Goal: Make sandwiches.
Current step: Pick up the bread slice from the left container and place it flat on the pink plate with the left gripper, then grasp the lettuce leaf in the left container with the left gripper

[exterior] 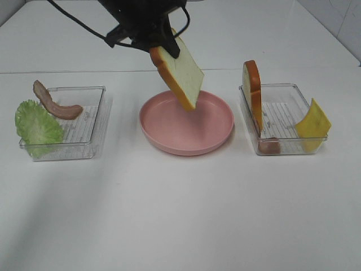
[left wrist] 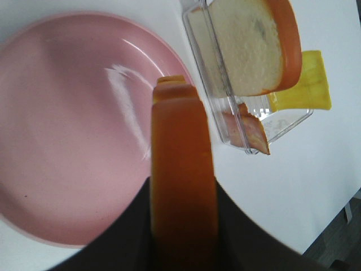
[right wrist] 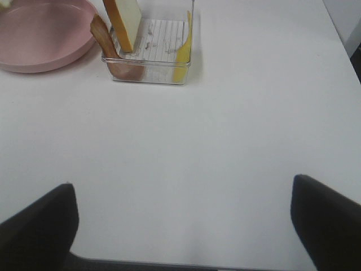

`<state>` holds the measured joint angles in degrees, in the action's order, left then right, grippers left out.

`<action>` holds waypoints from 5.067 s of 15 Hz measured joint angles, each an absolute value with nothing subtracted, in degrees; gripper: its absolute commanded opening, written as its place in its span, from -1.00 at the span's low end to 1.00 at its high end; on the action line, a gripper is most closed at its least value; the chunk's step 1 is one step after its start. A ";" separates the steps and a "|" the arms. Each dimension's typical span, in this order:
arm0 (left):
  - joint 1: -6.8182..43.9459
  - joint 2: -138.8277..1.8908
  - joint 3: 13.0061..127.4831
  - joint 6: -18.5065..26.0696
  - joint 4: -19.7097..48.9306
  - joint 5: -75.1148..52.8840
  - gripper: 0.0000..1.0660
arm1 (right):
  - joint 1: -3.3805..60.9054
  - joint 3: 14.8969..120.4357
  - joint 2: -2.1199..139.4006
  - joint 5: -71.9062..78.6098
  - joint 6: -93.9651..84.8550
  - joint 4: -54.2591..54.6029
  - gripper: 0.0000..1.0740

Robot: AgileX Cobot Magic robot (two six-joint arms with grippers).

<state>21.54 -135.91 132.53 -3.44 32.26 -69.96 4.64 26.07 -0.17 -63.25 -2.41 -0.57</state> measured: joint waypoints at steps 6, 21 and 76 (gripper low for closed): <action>25.50 -142.27 132.53 -4.64 32.83 -62.97 -1.00 | 4.64 26.07 -0.17 -63.25 -2.41 -0.52 0.84; 25.50 -146.91 132.58 -12.49 32.26 -60.45 0.66 | 4.64 26.07 -0.17 -63.25 -2.41 -0.52 0.84; 0.57 -119.52 86.29 0.00 5.96 -52.54 0.83 | 4.64 26.07 -0.17 -63.25 -2.41 -0.40 0.84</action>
<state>0.57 -119.52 86.29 0.00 5.96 -52.54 4.64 26.07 -0.17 -63.25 -2.41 -0.40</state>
